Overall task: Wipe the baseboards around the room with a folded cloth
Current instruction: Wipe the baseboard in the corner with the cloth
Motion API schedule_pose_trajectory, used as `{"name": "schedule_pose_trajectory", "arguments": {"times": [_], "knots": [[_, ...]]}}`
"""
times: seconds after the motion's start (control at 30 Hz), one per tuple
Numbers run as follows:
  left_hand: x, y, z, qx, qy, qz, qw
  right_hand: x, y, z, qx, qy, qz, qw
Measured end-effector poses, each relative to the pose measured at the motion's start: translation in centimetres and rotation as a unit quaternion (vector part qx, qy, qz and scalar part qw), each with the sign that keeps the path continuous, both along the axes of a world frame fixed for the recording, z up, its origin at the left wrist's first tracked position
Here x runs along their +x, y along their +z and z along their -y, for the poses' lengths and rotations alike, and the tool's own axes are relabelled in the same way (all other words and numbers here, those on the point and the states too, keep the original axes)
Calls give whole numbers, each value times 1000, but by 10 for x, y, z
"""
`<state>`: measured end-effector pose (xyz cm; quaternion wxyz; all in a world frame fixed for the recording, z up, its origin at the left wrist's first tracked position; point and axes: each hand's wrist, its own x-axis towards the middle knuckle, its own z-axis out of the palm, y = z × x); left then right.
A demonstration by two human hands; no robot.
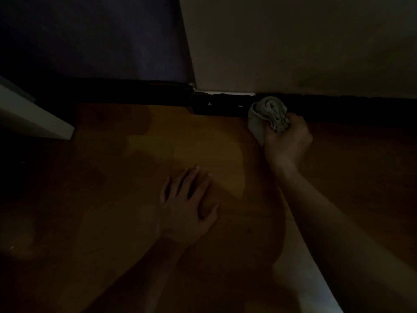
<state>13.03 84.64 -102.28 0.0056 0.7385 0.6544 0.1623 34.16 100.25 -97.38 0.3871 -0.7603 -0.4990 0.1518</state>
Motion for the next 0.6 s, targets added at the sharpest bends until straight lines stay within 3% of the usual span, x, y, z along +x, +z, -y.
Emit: {"name": "schedule_pose_trajectory", "arguments": {"times": [0.13,0.3,0.47,0.6], "knots": [[1,4,1,-11,0,1,1000,-18,-1,-3,-6,64,6,998],[0,6,0,-22,2,-4,1000,-18,-3,0,13,22,-3,1000],[1,8,1,-35,1,-3,999,-53,2,-5,8,120,18,993],[-1,8,1,-34,1,-6,999,-34,1,-3,-4,92,3,996]]}}
